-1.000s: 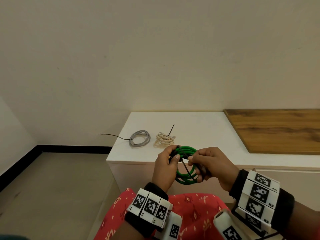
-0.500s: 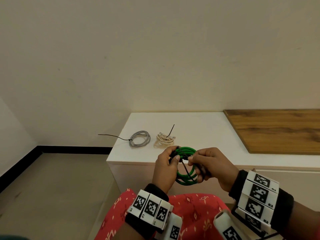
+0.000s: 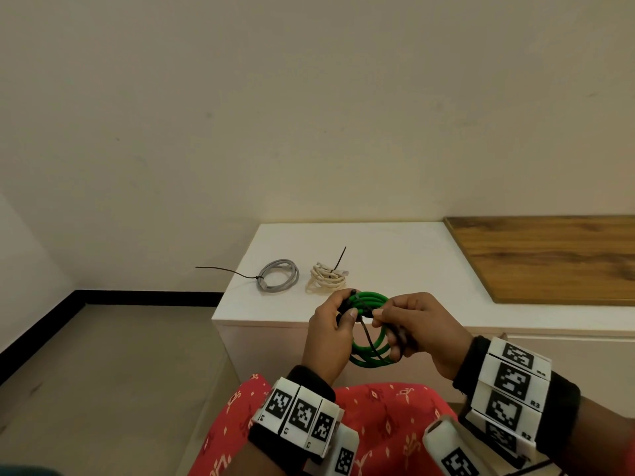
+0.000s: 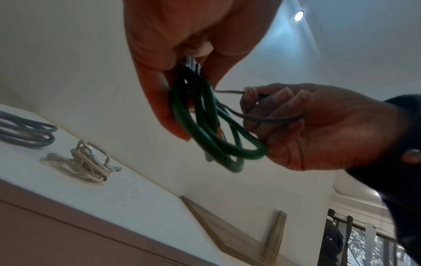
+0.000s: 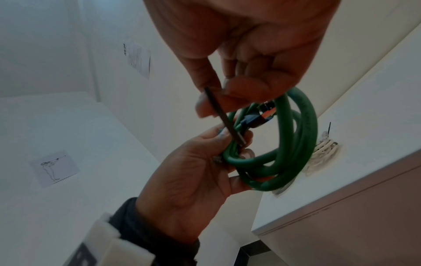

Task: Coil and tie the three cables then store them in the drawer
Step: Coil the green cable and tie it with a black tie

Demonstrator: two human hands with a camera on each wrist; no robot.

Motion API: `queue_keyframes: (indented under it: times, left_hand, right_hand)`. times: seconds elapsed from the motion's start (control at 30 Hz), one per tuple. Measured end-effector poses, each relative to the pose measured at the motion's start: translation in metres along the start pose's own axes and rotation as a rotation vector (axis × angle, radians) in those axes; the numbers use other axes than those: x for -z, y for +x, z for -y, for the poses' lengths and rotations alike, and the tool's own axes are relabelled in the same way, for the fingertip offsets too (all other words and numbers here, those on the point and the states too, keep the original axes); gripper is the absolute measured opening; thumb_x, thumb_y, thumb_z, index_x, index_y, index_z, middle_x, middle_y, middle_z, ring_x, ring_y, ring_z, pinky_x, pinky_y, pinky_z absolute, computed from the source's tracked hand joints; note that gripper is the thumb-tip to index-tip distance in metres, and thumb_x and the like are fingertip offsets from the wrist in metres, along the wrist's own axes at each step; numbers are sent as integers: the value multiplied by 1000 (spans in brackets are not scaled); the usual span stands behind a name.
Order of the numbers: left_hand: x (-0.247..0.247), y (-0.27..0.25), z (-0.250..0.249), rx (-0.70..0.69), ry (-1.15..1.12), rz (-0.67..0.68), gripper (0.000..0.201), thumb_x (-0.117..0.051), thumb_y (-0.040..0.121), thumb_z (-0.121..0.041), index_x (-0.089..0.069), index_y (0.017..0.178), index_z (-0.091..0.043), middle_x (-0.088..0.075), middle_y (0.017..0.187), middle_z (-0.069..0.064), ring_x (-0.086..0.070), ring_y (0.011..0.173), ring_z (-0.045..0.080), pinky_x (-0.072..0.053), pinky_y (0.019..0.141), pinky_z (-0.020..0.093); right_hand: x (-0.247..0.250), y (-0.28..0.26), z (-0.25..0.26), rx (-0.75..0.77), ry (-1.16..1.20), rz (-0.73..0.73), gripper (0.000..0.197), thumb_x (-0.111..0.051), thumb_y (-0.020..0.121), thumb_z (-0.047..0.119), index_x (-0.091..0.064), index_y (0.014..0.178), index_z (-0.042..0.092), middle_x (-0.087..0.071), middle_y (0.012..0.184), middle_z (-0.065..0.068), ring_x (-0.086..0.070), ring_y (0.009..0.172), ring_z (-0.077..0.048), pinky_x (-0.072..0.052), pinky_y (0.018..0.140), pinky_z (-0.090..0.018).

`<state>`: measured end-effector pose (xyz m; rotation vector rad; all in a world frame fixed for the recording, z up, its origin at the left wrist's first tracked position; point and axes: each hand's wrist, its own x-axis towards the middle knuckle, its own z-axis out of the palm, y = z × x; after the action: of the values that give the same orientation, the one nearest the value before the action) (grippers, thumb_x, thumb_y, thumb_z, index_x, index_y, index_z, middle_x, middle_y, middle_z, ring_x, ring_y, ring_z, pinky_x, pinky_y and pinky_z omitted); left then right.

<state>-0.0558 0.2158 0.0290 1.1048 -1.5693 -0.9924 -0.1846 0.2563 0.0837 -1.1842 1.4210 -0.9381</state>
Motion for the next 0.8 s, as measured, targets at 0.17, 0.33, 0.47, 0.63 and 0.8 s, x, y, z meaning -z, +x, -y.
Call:
queue_keyframes:
  times: [0.17, 0.33, 0.47, 0.63, 0.8]
  left_hand:
    - [1, 2, 2, 5, 17, -31, 31, -47, 88, 5, -57, 115, -7, -57, 91, -10, -52, 85, -7, -39, 72, -1]
    - [0, 3, 0, 9, 14, -35, 31, -48, 88, 4, -57, 115, -7, -58, 95, -5, -52, 86, -7, -40, 76, 4]
    - [-1, 1, 0, -1, 32, -19, 31, -47, 88, 4, -57, 116, -8, -58, 95, -7, -53, 87, -6, -39, 74, -2]
    - [0, -3, -4, -60, 105, -1, 32, -47, 89, 1, -56, 119, -9, -60, 104, -3, -55, 98, 7, -37, 80, 0]
    - [-6, -15, -11, -204, 237, 107, 42, -38, 82, -21, -56, 120, -14, -64, 111, 7, -58, 103, 18, -48, 90, 32]
  right_hand:
    - [0, 1, -1, 9, -7, -2, 24, -52, 88, 8, -60, 65, 5, -49, 37, 3, -49, 30, -11, -32, 40, -19]
    - [0, 0, -1, 15, -12, -2, 24, -52, 87, 8, -60, 65, 5, -49, 37, 2, -49, 30, -11, -32, 39, -20]
    - [1, 0, -1, 19, -5, 4, 23, -52, 88, 8, -60, 66, 5, -49, 37, 3, -48, 29, -11, -33, 37, -17]
    - [0, 1, -2, 19, 33, 4, 22, -54, 89, 10, -61, 70, 2, -51, 41, -1, -50, 31, -10, -37, 35, -14]
    - [5, 2, -3, 95, 58, -54, 17, -57, 87, 7, -61, 72, 0, -56, 42, -1, -56, 36, -11, -35, 36, -18]
